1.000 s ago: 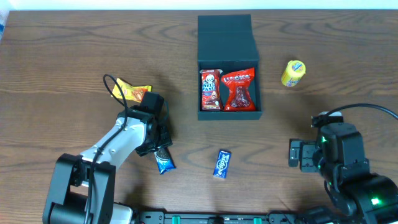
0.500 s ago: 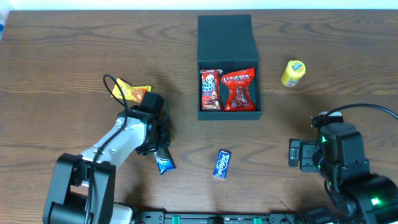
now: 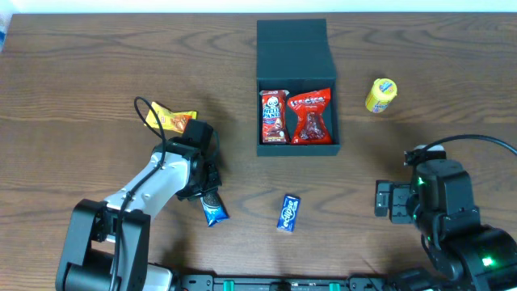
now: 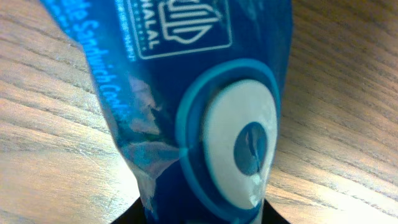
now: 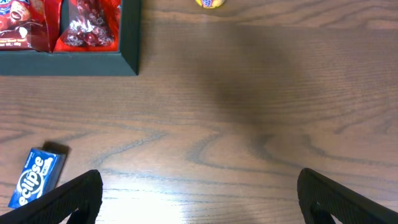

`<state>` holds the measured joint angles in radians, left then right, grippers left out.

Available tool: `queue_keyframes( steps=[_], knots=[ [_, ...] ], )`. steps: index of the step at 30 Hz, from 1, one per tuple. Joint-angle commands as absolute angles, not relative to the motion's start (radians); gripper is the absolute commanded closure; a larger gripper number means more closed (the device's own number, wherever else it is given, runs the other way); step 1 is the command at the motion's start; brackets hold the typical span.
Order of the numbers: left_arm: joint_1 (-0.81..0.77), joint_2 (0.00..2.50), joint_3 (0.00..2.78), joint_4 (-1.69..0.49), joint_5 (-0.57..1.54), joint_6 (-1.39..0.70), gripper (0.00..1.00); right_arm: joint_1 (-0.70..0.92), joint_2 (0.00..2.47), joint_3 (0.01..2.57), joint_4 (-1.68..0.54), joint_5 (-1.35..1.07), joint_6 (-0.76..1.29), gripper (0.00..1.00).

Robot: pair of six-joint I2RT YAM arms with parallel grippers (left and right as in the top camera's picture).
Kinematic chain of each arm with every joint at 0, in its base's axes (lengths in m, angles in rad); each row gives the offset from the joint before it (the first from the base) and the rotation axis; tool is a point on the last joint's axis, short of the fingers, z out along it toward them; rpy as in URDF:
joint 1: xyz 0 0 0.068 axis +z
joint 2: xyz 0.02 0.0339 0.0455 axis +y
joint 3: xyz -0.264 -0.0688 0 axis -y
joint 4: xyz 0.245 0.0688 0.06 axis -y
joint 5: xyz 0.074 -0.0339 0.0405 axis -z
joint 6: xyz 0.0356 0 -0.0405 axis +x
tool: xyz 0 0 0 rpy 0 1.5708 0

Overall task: Pack container
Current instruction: 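Lower the left gripper and grasp the Oreo pack, then lift the Oreo pack and lower it into the black box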

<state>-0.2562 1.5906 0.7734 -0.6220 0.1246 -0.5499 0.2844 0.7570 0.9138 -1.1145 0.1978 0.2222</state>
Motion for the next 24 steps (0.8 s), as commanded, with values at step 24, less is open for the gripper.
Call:
queue_keyframes(
  steps=[24],
  knots=[
    [-0.432, 1.457, 1.143, -0.866, 0.075, -0.508, 0.78, 0.269, 0.752, 0.915, -1.116, 0.201, 0.216, 0.01]
  ],
)
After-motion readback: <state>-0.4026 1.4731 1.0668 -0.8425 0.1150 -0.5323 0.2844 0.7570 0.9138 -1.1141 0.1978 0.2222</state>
